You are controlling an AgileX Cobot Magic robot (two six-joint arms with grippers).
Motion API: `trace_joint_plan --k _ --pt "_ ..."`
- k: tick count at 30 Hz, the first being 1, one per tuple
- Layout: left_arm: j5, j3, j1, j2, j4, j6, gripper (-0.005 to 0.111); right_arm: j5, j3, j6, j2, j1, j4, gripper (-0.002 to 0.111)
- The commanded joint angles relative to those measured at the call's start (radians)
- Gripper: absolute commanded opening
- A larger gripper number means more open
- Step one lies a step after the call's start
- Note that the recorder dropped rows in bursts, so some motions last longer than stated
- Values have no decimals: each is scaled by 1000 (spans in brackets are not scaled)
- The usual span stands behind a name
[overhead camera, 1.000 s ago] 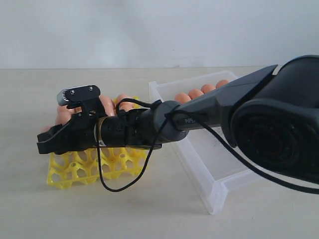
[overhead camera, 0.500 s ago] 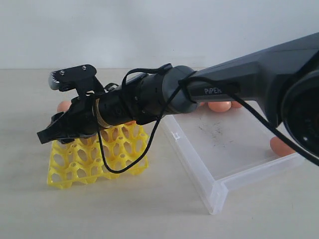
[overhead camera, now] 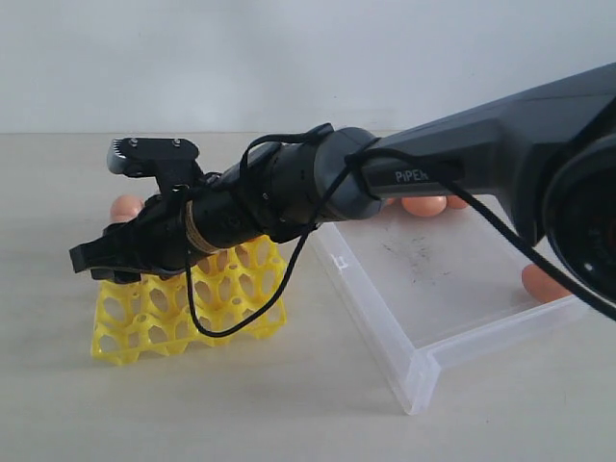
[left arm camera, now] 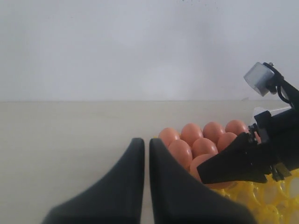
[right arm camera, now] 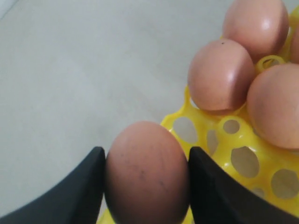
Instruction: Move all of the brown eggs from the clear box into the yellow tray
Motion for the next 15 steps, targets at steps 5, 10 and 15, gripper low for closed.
trace_joint_plan --k 5,10,15 --pt "-13 4 -7 3 -5 5 4 82 1 11 -10 0 -3 0" --pt "-13 4 -7 3 -5 5 4 65 -1 11 -9 0 -3 0" --pt "-13 4 -7 3 -5 5 4 66 -1 11 -8 0 -3 0"
